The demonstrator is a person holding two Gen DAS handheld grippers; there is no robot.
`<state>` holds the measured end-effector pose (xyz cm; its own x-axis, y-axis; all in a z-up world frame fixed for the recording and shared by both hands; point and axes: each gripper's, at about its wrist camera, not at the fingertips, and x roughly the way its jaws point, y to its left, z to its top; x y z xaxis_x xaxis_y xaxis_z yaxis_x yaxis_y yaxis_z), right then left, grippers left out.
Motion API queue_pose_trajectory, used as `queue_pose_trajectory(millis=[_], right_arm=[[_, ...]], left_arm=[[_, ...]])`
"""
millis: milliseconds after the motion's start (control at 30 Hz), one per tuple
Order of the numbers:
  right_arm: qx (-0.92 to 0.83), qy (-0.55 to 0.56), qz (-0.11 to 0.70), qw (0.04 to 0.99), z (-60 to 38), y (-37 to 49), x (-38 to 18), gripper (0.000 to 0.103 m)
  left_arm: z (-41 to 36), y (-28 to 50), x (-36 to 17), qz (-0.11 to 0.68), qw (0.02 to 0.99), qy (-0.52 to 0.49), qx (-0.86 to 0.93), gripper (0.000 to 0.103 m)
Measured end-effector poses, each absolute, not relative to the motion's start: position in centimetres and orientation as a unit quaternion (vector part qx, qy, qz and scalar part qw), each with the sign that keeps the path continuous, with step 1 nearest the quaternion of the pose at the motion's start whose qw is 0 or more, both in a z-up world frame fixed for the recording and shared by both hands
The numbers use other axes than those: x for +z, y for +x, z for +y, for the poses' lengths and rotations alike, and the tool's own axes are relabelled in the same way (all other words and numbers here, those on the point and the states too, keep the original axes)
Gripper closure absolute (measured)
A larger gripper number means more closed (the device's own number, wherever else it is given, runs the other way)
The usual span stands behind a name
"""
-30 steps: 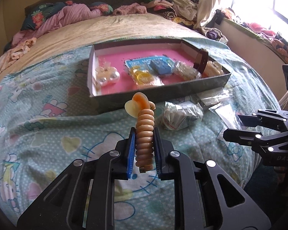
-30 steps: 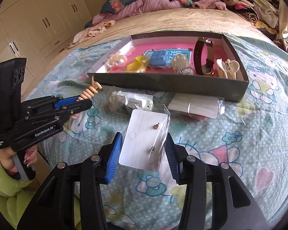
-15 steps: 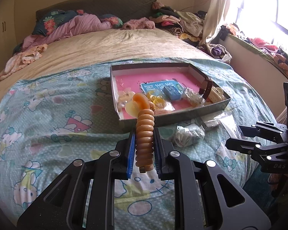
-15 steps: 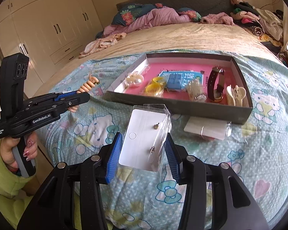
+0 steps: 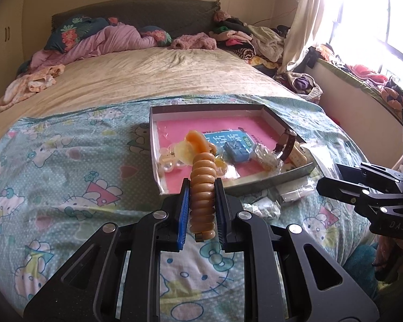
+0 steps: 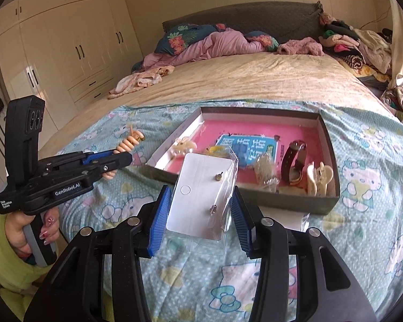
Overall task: Organize jewelry
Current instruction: 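Lower the earring card into the pink box with the right tool while the left places the spiral tie there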
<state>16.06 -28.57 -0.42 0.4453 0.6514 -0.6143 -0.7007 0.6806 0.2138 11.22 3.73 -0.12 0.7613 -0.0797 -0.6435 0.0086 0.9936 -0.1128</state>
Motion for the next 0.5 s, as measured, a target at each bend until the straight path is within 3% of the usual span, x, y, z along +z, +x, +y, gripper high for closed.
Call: queue_pose_trajectory(millis=[500], right_arm=[[0.386,-0.029,0.315,0.867,-27.5,20.3,1.7,0.06]], left_arm=[[4.0,15.2,0.0,0.34,0.938,-0.059,-0.023,0.092]])
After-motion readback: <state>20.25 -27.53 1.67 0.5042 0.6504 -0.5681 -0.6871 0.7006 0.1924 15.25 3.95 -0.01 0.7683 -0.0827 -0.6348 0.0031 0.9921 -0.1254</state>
